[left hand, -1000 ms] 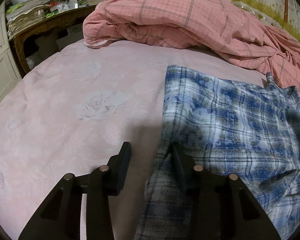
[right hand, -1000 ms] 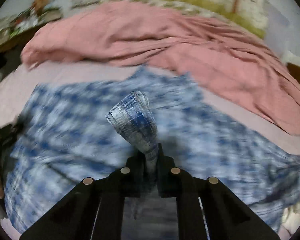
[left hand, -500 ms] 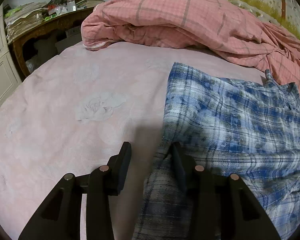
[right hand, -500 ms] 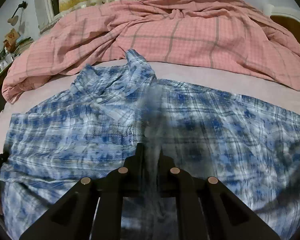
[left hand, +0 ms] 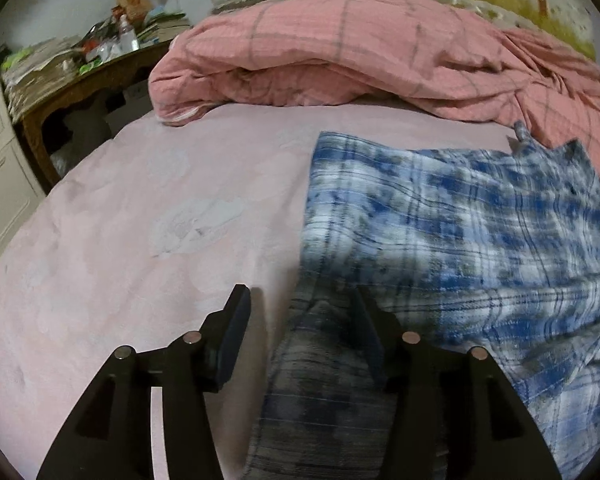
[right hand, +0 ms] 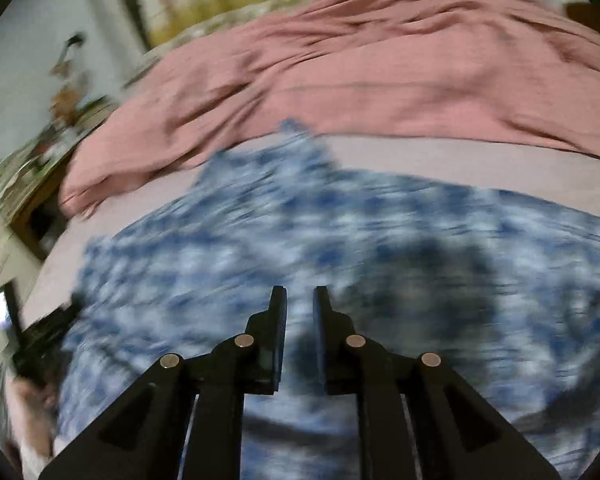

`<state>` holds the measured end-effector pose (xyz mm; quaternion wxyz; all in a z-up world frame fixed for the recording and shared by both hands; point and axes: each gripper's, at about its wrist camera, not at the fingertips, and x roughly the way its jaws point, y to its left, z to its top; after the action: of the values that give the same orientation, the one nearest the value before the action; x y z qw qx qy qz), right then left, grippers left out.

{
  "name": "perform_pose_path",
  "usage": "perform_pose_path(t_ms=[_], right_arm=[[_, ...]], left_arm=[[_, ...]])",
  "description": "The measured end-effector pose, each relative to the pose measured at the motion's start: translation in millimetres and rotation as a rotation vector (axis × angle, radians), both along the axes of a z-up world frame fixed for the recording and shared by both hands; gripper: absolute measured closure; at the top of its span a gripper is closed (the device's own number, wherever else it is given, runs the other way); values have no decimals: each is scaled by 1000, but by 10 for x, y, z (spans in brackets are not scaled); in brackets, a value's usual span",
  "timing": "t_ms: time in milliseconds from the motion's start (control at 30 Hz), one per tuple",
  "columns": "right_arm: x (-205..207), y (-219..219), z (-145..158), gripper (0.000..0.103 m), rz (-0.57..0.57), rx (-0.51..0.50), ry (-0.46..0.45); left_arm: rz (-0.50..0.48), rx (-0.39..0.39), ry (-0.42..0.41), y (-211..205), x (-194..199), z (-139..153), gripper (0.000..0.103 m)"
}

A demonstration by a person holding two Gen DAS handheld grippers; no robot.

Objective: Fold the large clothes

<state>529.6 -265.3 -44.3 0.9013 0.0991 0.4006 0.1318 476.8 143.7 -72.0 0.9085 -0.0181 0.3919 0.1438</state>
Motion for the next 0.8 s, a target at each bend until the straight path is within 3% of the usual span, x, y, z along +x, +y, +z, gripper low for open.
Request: perform_pose_path(t_ms=[133, 233, 333, 433, 467, 500, 567, 667, 733, 800], right_arm=[[37, 315, -200, 89, 73, -50, 62], [87, 426, -392, 89, 86, -160, 147], [22, 373, -351, 89, 81, -199, 173], [-158, 413, -53, 87, 60, -239, 41], [-201, 445, 4, 75, 85, -217, 23], [-236, 478, 32, 54, 103, -201, 12], [-308, 603, 69, 26, 150, -193, -34], [-294, 784, -8, 26, 188, -218, -37], [-236, 860, -117, 33, 186, -225, -33], [-168, 919, -258, 59, 201, -260, 2]], left_arm=[[10, -16, 6, 44, 13, -6, 46], [14, -34, 17, 85, 28, -9, 42], [17, -56, 10, 125, 18, 4, 43], [8, -55, -8, 100, -7, 29, 43], [5, -46, -8, 81, -7, 31, 43], [2, -38, -6, 63, -4, 28, 43], [-2, -24, -2, 35, 3, 24, 43], [-1, -35, -3, 59, 0, 26, 41], [2, -53, -3, 89, 0, 22, 40], [2, -61, -2, 100, 2, 18, 40]])
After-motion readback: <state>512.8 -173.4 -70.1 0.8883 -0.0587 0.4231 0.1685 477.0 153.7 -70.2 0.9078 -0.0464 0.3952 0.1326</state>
